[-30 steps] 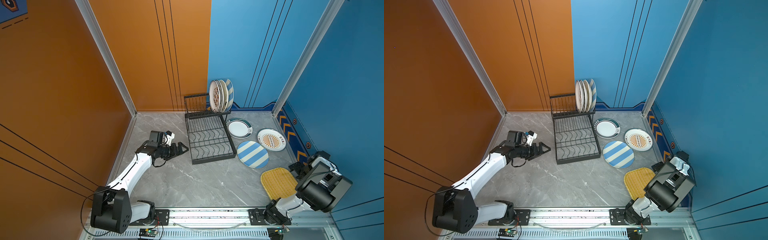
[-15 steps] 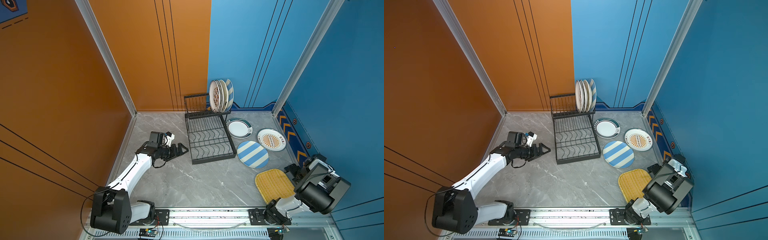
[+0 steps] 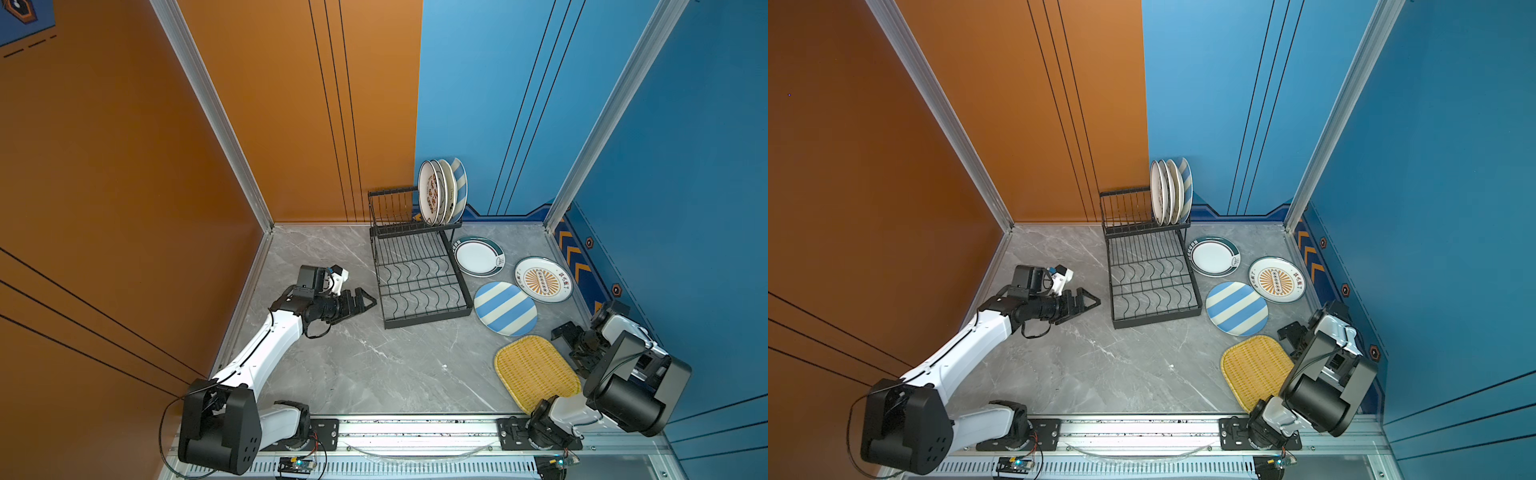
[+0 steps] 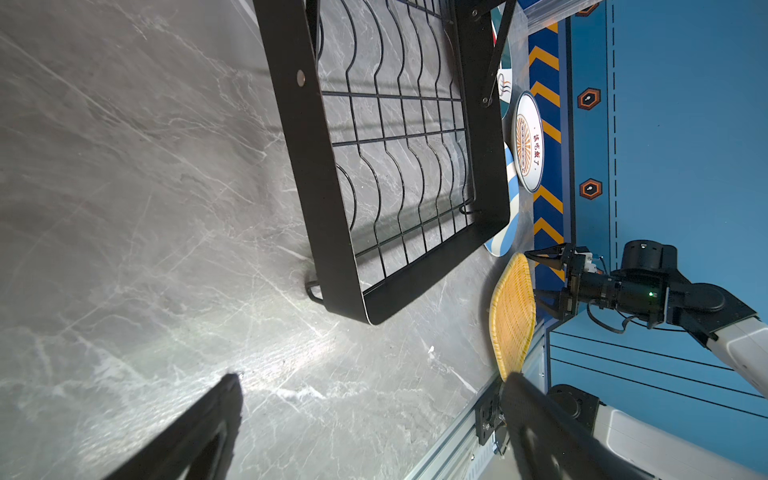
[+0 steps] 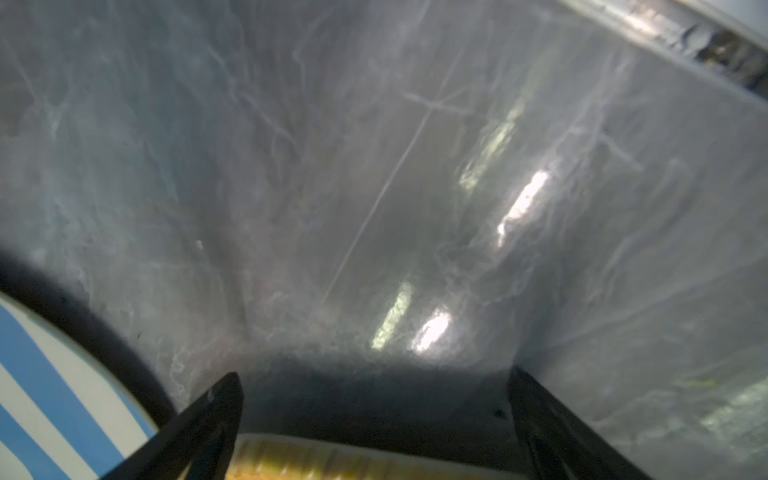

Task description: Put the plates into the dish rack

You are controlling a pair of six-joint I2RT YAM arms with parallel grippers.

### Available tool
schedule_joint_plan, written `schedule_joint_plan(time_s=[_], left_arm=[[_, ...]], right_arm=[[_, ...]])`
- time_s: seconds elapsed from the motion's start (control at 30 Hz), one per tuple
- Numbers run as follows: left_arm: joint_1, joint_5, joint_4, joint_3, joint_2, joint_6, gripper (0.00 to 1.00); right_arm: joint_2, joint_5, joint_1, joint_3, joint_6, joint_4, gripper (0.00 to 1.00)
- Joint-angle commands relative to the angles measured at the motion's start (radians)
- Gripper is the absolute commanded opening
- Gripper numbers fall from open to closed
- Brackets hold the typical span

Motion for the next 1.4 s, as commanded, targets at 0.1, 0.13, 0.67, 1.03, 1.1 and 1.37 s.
schedule_joint_plan(time_s=[0.1, 0.13, 0.67, 1.03, 1.1, 1.37], left_arm=[[0.001, -0.004, -0.010, -0.028, -0.039, 0.018, 0.98], [0.002, -0.004, -0.010, -0.028, -0.044, 0.017, 0.98], [-0.005, -0.004, -0.010, -0.040, -0.058, 0.011, 0.98], [-0.008, -0.011, -0.009, -0.062, -0.093, -0.003, 0.98], [-0.008, -0.009, -0.010, -0.065, -0.099, -0.004, 0.98], [-0.008, -0.009, -0.009, -0.077, -0.115, -0.009, 0.98]], right_arm=[[-0.053, 0.010, 0.032, 0.006, 0.026, -0.057, 1.00], [-0.068, 0.033, 0.013, 0.014, 0.009, -0.067, 1.00], [-0.045, -0.082, -0.115, -0.024, -0.045, -0.100, 1.00], [-0.084, -0.104, 0.025, -0.051, 0.057, -0.123, 1.00], [-0.098, -0.107, 0.062, -0.057, 0.081, -0.123, 1.00], [-0.205, -0.134, 0.242, -0.129, 0.228, -0.127, 1.00]])
